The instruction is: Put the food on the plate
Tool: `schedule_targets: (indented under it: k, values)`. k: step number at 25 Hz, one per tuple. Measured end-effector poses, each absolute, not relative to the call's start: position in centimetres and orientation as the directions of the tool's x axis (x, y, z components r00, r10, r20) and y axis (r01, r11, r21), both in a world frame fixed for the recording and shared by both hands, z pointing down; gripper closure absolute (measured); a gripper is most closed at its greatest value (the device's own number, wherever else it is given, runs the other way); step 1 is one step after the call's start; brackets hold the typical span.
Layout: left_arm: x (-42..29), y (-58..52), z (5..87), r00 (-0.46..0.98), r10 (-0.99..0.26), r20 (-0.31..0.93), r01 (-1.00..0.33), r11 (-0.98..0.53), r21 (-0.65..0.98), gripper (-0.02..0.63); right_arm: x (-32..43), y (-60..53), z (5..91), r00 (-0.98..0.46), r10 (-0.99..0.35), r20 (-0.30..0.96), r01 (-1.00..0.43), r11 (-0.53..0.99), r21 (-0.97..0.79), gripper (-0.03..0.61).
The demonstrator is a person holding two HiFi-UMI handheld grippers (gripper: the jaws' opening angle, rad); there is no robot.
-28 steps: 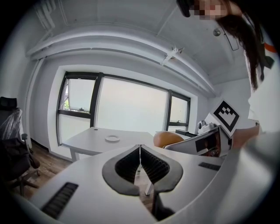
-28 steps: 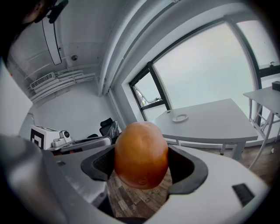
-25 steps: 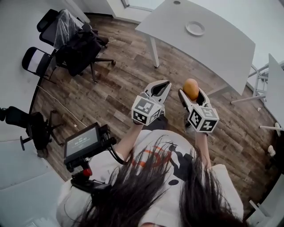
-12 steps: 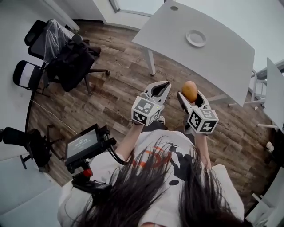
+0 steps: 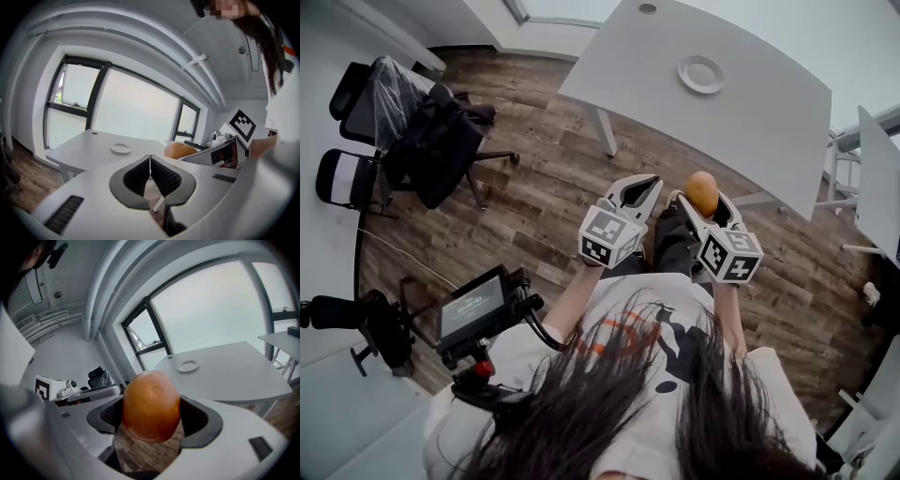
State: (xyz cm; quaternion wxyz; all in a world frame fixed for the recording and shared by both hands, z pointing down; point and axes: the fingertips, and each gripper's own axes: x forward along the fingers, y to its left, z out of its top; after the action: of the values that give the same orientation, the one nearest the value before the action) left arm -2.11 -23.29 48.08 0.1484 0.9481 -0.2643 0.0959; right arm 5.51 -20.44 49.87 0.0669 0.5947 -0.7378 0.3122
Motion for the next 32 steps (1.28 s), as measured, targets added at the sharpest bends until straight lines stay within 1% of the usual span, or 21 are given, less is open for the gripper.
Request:
schedule_targets:
  k: [11, 22, 29, 32]
  values:
    - [1.2, -31.6, 48.4, 0.816, -0.517, 0.258, -0.574, -0.781, 0.248, 0.607, 9.7, -29.1, 51.2, -0.315, -0.817, 0.483, -0.915, 0.125, -0.384, 0.212]
    - [9.1, -40.7, 48.9, 0.809, -0.524, 0.268, -0.584, -0.769, 0.261, 0.607, 17.5, -39.7, 52.6, -0.33, -0.802, 0.498, -0.917, 0.147, -0.371, 0.213]
    - [12.6, -44.8, 50.3, 0.795, -0.517, 0.318, -0.591, -0.777, 0.215, 0.607, 20.6, -47.1, 56.2, -0.357, -0.776, 0.521, -0.926, 0.217, -0.31, 0.212]
    - [13.2, -46.2, 50.7, 0.791, -0.511, 0.337, -0.591, -0.78, 0.206, 0.607, 21.0, -50.6, 57.8, -0.367, -0.757, 0.541, -0.929, 0.268, -0.254, 0.212]
